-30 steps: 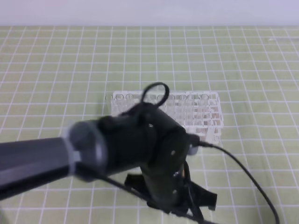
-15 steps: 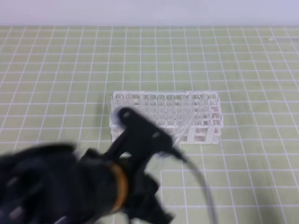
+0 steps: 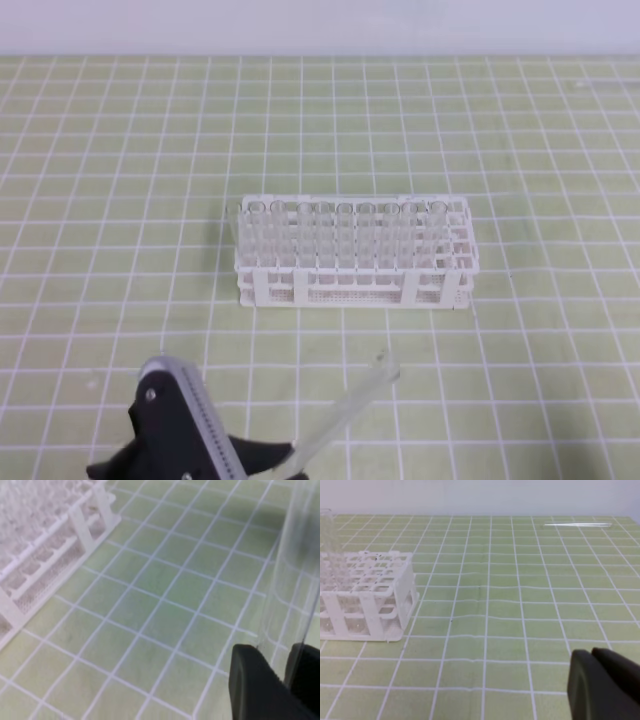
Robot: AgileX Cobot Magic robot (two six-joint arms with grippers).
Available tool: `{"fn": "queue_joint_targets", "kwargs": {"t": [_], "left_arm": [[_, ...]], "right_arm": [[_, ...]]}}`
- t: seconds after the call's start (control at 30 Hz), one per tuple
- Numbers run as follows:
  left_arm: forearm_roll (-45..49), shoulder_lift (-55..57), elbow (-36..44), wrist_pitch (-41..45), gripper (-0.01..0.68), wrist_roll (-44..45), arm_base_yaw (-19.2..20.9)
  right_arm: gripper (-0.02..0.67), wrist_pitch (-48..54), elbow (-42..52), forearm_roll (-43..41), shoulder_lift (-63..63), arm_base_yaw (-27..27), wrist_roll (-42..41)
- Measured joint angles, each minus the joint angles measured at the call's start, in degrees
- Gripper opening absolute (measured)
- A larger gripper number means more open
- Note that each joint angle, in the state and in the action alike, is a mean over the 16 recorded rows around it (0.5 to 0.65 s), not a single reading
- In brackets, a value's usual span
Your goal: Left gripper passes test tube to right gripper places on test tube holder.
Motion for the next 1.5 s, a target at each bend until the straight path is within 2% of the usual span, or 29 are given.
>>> {"fn": "queue_joint_targets", "kwargs": {"t": [0.43,0.73,0.83,1.23,1.33,1.5], "left_arm": [[1.74,-0.78,2.77,-5.09,0.135,-1.17,0.35],[1.75,-0.77,2.97,-8.92,0.135,-2.1,3.28],[1.73,-0.69,3.03,-10.14,0.135,-2.21,4.43],[1.26,4.34,3.1,-16.37,0.135,-2.38,6.21],[0.98,6.65,3.11,-19.21,0.134,-2.4,6.22],[0.51,10.49,3.13,-24.4,0.134,-2.29,6.23]], "right_arm": [[-0.017,0.0,0.0,0.0,0.03,0.0,0.23],[-0.017,-0.91,0.0,2.67,0.03,0.0,0.37],[-0.017,-2.35,-0.01,10.44,0.03,0.0,0.64],[-0.017,-9.24,-0.04,56.53,0.03,0.0,0.15],[-0.017,-8.3,-0.04,61.73,0.03,0.0,-1.5],[-0.017,-5.7,-0.04,61.35,0.03,0.0,-5.56]]}}
